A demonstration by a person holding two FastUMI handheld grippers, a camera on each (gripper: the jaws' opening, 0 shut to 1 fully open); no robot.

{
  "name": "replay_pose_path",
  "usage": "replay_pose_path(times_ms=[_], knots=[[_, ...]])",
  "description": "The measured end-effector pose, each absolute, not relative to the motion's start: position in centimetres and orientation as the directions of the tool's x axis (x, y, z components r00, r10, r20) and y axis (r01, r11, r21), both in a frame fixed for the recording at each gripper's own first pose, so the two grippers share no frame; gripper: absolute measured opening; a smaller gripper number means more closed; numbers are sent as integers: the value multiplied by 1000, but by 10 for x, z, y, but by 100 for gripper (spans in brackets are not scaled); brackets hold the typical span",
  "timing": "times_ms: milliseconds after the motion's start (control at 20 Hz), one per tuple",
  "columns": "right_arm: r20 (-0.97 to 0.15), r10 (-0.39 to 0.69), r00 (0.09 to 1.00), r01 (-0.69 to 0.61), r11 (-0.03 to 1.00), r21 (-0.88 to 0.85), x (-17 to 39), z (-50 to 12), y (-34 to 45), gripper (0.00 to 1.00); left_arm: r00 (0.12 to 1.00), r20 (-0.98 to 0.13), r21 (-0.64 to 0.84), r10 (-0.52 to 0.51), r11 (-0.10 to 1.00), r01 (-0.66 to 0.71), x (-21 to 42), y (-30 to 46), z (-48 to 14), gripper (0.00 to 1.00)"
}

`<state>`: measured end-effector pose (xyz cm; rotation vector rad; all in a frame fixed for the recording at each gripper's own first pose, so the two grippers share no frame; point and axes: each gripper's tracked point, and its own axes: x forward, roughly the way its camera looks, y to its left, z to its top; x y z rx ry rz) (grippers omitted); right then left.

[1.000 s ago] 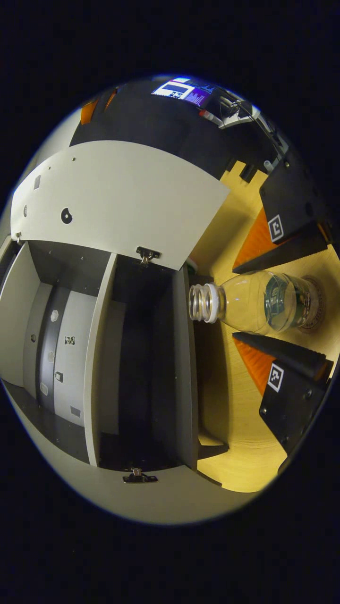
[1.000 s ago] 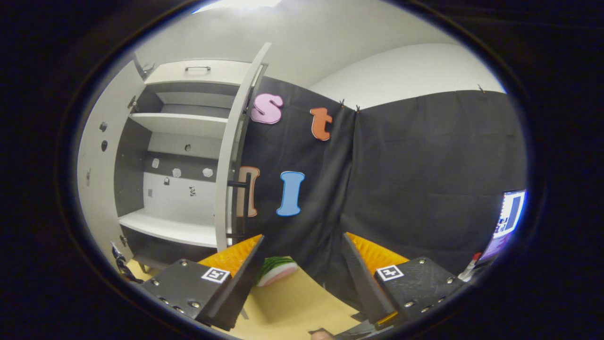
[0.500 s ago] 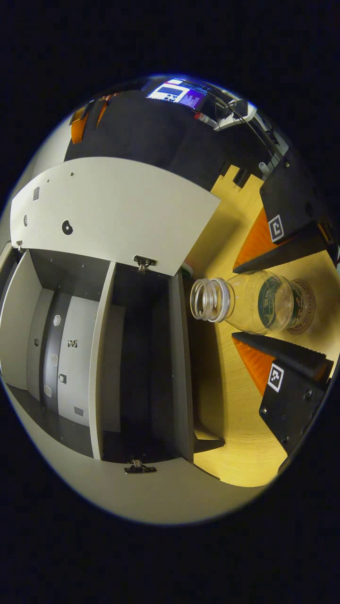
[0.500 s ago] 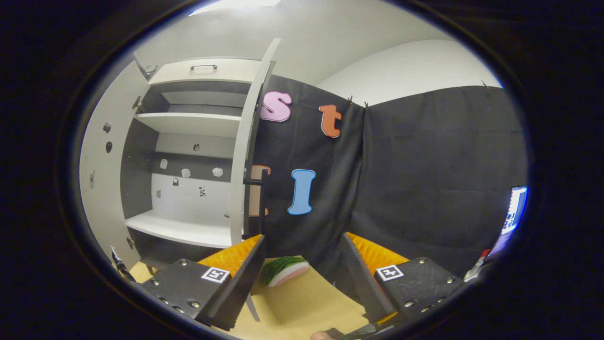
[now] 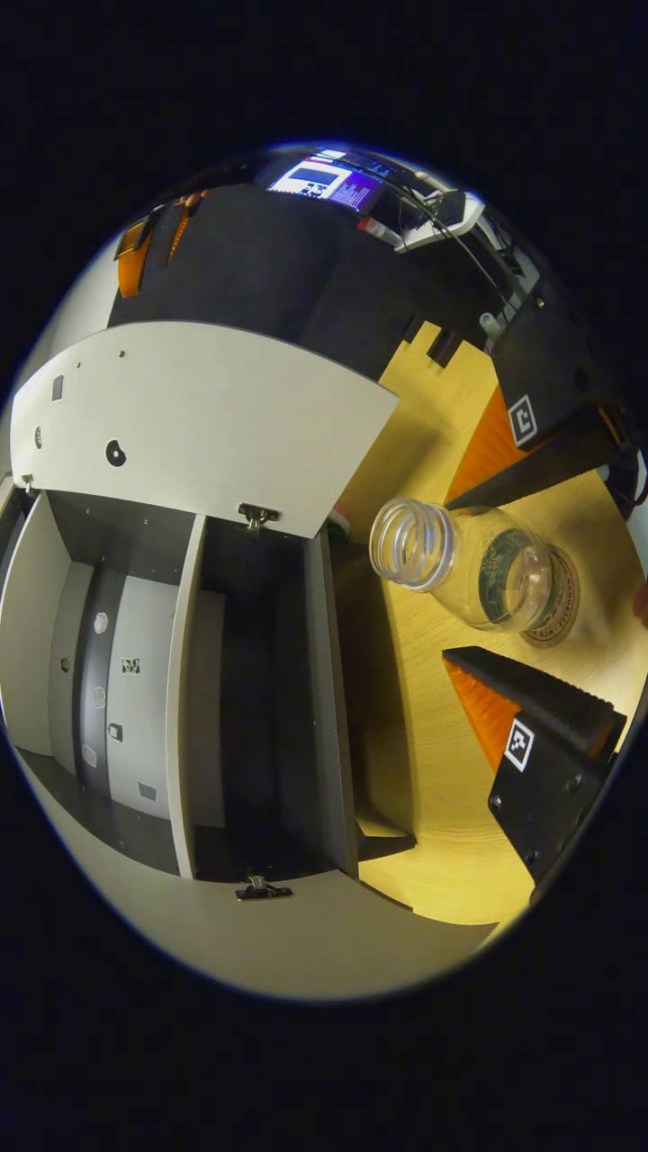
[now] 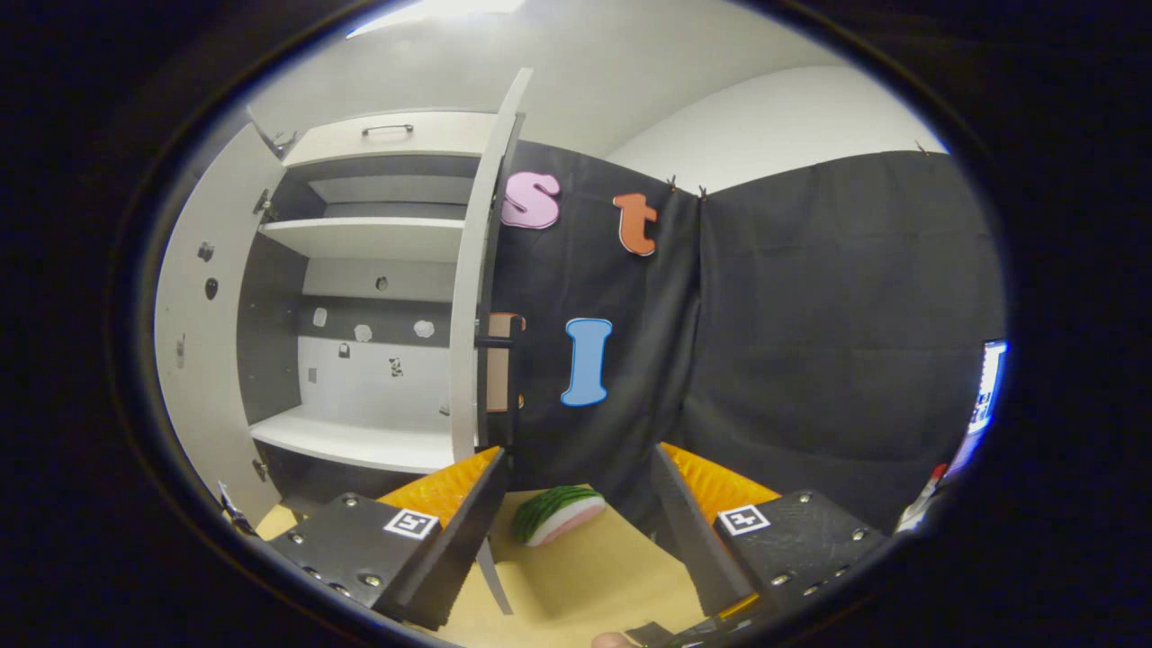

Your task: Grasp the bottle in the cabinet with the left hand and place it on the coaster, then close the right door with the right hand and the left door with the left hand.

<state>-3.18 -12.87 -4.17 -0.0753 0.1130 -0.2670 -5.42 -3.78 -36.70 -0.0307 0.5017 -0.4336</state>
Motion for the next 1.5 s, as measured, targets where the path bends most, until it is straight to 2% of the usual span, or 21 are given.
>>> replay_pose_path(times_ms=[350,600,1150,1300,1500], knots=[[-113,-275,955,267,961,-76,-35,-46,-134,98,812,-402,-143,-423,905,401,-49,-47,-326,96],[-104,-273,956,267,961,-69,-31,-42,-138,97,855,-339,-103,-393,919,382,-40,-40,-278,96],[0,-179,984,179,984,-17,18,3,-133,97,973,-106,13,-205,978,207,-7,7,-115,97],[46,-150,988,150,989,13,31,19,-128,97,983,-64,-11,-171,985,170,-9,21,-94,97],[41,-55,998,55,998,21,40,21,-116,96,995,-58,-30,-87,996,86,-22,51,-86,97]])
